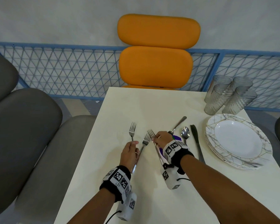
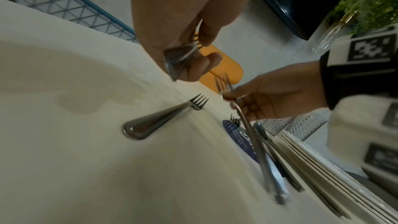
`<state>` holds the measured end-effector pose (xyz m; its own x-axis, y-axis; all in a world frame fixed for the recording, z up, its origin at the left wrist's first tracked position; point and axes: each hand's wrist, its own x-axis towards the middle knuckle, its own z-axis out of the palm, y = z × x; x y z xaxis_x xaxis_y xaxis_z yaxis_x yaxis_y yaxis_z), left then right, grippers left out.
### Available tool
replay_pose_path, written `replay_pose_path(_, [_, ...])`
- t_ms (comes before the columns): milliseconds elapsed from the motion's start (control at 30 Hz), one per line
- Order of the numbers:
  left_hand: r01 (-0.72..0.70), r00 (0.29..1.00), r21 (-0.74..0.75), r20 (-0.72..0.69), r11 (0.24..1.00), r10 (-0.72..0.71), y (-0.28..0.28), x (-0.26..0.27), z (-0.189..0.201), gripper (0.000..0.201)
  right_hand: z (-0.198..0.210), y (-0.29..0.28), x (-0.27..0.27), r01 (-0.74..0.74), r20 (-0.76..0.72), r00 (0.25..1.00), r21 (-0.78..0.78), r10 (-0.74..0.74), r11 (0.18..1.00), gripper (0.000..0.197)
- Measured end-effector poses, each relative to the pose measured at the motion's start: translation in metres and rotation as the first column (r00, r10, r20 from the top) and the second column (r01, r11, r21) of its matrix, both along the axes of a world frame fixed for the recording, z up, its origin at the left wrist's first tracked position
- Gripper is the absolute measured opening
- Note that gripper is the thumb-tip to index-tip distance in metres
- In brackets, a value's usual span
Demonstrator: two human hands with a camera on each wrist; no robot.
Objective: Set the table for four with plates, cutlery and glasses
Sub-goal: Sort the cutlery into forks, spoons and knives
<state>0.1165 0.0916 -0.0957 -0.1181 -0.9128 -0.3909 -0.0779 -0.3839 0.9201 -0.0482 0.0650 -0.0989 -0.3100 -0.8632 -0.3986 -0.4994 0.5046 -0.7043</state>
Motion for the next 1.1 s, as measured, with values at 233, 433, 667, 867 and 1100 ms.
replay_pose_path(233, [-0.041, 0.998, 0.051, -0.048, 0.998, 0.043, -0.002, -0.013, 0.01, 0.035, 0.047, -0.008, 0.015, 0.07, 0.516, 0.856, -0.137, 0.01, 0.988, 0.022])
replay_pose_path(433, [0.038, 0.973, 0.115, -0.231, 0.993, -0.01, 0.002, -0.021, 0.018, 0.037, 0.034, -0.006, 0.044, 0.098, 0.346, 0.938, -0.228, -0.013, 0.969, 0.023])
replay_pose_path(667, [-0.033, 0.983, 0.098, -0.175, 0.995, 0.05, -0.004, 0.003, 0.011, 0.032, -0.002, -0.023, 0.032, 0.181, 0.096, 0.98, -0.105, -0.171, 0.978, 0.023])
replay_pose_path(867, [-0.08, 0.986, 0.114, -0.134, 0.99, 0.096, -0.013, 0.024, 0.005, 0.03, -0.039, -0.019, 0.027, 0.004, 0.042, 0.999, -0.01, -0.004, 1.0, 0.041])
replay_pose_path(1100, [-0.056, 0.996, 0.078, -0.06, 0.995, 0.061, -0.013, 0.026, -0.002, 0.027, -0.037, -0.012, 0.035, 0.08, 0.163, 0.984, -0.076, -0.067, 0.994, 0.022])
